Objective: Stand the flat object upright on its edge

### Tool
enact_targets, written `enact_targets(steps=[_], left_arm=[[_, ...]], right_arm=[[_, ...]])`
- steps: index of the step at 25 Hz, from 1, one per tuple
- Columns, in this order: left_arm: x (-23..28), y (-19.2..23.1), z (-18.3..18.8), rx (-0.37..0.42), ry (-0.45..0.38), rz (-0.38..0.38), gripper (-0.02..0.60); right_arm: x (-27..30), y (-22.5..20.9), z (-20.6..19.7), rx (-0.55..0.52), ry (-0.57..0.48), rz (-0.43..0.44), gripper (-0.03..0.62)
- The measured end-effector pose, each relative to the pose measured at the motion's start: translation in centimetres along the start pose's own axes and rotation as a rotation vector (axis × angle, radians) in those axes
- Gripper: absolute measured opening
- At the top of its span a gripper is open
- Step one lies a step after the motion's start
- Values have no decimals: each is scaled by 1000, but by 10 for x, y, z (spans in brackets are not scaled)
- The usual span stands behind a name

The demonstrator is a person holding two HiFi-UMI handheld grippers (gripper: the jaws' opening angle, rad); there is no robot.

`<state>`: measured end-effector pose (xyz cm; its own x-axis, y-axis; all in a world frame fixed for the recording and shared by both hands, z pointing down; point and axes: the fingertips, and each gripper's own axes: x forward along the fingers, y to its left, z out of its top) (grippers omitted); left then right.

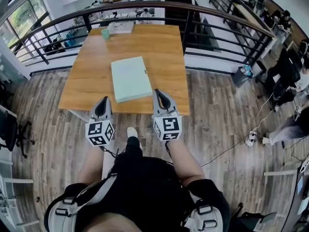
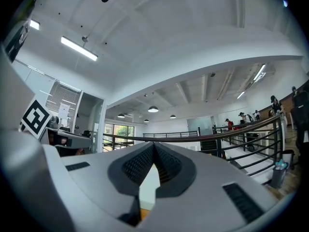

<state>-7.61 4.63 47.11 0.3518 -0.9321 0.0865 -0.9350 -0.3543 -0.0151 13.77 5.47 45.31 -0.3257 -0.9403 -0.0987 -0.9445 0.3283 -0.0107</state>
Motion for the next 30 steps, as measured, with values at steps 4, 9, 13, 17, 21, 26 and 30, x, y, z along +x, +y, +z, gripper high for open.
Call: enact_targets(steps=[4, 9, 13, 17, 21, 26, 30], left_arm=[[16, 5, -2, -7, 8, -7, 5], [48, 15, -11, 4, 34, -8, 5], [86, 32, -19, -12, 59, -18, 5], [126, 52, -26, -22, 86, -28, 5], [166, 76, -24, -31, 101, -35, 5], [215, 113, -22, -50, 121, -45, 5], [251, 144, -25, -71, 136, -57, 5]], right_arm=[[12, -7, -8, 0, 15, -6, 6], [34, -17, -25, -6, 53, -5, 6], [69, -29, -41, 5, 87, -18, 6], [109, -39, -57, 23, 125, -31, 6], [158, -43, -62, 22, 141, -26, 6], [221, -48, -65, 18, 169, -34, 6], [269, -50, -69, 3, 187, -43, 6]])
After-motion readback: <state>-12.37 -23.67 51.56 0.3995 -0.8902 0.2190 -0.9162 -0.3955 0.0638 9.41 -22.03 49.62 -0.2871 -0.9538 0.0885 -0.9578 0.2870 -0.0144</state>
